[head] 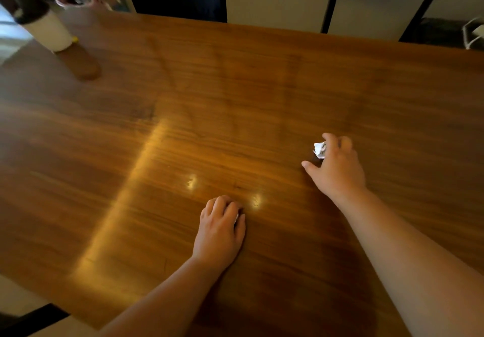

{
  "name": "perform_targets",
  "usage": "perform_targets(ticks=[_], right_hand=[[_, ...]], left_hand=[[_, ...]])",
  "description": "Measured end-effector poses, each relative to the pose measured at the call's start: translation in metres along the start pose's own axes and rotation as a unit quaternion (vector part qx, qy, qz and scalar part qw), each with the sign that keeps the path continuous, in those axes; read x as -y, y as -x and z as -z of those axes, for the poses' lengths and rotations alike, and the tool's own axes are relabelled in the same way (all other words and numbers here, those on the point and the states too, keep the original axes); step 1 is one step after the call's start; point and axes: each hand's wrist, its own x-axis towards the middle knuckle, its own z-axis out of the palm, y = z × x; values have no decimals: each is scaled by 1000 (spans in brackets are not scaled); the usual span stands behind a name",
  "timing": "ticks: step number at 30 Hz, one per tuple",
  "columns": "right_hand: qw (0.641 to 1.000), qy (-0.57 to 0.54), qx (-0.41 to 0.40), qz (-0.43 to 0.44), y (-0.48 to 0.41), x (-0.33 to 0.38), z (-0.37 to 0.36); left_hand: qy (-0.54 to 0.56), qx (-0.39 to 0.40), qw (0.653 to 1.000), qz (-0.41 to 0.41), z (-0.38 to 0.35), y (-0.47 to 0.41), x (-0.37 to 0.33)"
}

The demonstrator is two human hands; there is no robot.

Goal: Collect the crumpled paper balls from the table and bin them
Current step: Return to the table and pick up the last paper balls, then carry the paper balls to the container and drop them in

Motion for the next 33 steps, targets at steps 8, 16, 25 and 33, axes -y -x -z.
perform_targets(ticks=[8,16,25,33], right_hand=[[997,16,5,73,16,4,-16],[945,-296,79,-113,127,17,-14],[527,-715,223,-402,291,62,3],[532,-694,292,-386,391,115,15]], left_hand=[[1,-18,1000,-17,-4,-1,7],[47,20,998,-47,17,16,0],[629,144,610,460,117,120,8],[728,149,452,493,205,246,31]])
